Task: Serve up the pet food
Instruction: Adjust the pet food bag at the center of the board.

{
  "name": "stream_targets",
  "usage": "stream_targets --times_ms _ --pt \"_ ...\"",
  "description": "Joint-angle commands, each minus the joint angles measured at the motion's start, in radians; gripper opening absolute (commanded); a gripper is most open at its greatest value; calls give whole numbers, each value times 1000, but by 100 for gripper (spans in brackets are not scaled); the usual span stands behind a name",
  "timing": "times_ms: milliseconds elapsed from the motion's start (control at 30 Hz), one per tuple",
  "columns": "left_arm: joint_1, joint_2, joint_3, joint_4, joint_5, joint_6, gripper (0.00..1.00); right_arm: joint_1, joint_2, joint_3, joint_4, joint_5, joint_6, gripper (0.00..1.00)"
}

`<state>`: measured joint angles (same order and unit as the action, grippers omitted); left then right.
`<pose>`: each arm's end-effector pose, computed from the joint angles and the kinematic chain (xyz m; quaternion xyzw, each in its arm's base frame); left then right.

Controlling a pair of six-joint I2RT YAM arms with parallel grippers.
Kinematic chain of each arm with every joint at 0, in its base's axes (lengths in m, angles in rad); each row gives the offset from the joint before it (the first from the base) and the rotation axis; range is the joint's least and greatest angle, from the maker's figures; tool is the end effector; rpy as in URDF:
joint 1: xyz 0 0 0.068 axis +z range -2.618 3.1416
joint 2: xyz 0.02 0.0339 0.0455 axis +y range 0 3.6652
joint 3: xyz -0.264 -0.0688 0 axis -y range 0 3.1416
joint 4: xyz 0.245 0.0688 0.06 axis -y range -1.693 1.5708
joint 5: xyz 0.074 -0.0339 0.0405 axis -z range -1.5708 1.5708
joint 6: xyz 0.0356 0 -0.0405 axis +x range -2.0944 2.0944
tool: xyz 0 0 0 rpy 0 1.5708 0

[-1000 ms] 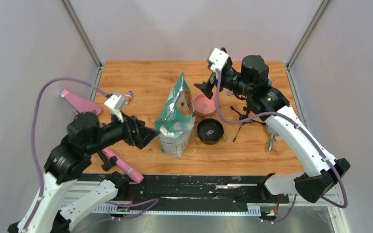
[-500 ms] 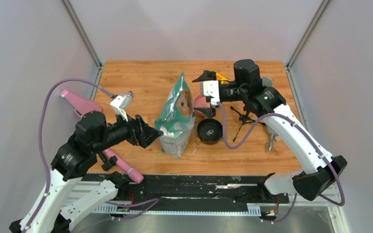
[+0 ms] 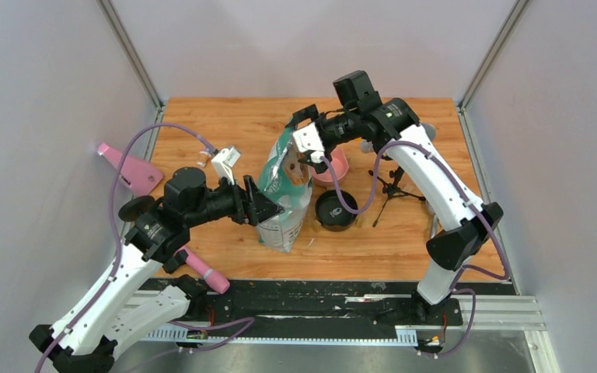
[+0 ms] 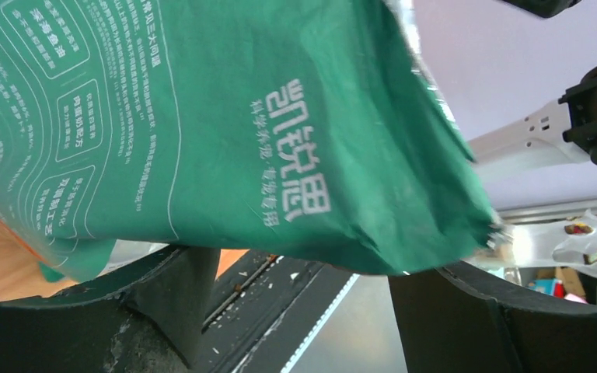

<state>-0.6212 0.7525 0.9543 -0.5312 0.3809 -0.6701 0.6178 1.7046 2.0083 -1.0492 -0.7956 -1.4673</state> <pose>0.1196 -0.1019 0.3672 0.0905 0.8012 -0.4666 0.3635 0.2655 0.2198 0.4386 -0.8077 0.2915 0.1710 0.4831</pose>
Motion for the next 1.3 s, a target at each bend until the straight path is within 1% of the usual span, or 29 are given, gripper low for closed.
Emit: stream_targets --times_ms 0,67,100,133,167,200,233,267,300,333,367,400,433,467,500,533,567,600,633,667,700,800,867,933,967,1033,1133,1267 --pt "-3 20 -5 131 -57 -83 81 14 47 57 -97 -9 -110 79" --pt "-4 28 0 135 -108 -89 71 18 70 73 -70 -22 -91 75" --pt "-3 31 3 130 -124 -88 68 21 81 81 -56 -24 -81 72" --pt "-3 35 13 117 -151 -81 63 24 89 86 -40 -23 -74 68" --pt "-3 39 23 105 -166 -67 60 31 95 86 -22 -18 -66 61" --pt "-3 47 48 74 -207 -61 52 37 99 83 0 -10 -51 54" --pt "-3 51 62 60 -251 -52 48 42 101 81 18 -2 -38 47" --pt "-3 57 84 45 -274 -50 40 46 103 82 29 6 -23 41" --pt "-3 60 89 46 -312 -49 36 50 103 84 40 13 -8 36" --pt "-3 60 92 62 -328 -52 30 53 101 85 49 20 7 29" --pt "-3 62 90 76 -360 -56 24 59 96 88 64 29 40 22" --pt "-3 65 90 98 -369 -58 15 65 90 92 86 44 82 12" --pt "-3 70 92 104 -422 -63 10 73 81 92 119 60 156 1" --pt "-3 74 103 102 -451 -64 1 78 69 88 173 79 256 0" --pt "-2 81 110 87 -523 -65 0 81 56 83 224 96 353 0" --pt "-3 85 129 75 -560 -66 0 83 41 79 266 117 453 0" --pt "-2 95 139 54 -643 -69 0 84 27 77 297 138 538 0" --pt "-2 100 160 49 -682 -66 0 85 14 75 323 160 650 0" --pt "-2 112 182 48 -740 -46 0 85 -3 74 345 176 740 0" --pt "-2 120 194 49 -766 -32 0 86 -12 79 357 191 809 0" --pt "-1 141 221 51 -815 -5 0 92 -16 91 357 215 886 0" --pt "23 199 285 54 -876 57 0 121 -13 167 306 294 1086 0" --pt "72 248 321 67 -849 65 0 129 -4 220 252 274 1173 0" --pt "138 293 334 101 -742 59 0 137 0 238 237 264 1281 0" --pt "179 319 334 132 -717 57 0 140 1 237 234 254 1325 0" --pt "220 346 327 188 -662 62 0 145 14 244 235 242 1415 0" --pt "249 378 330 237 -613 84 0 146 46 273 237 245 1531 0" --pt "259 395 347 225 -560 109 0 145 65 244 271 279 1575 0"
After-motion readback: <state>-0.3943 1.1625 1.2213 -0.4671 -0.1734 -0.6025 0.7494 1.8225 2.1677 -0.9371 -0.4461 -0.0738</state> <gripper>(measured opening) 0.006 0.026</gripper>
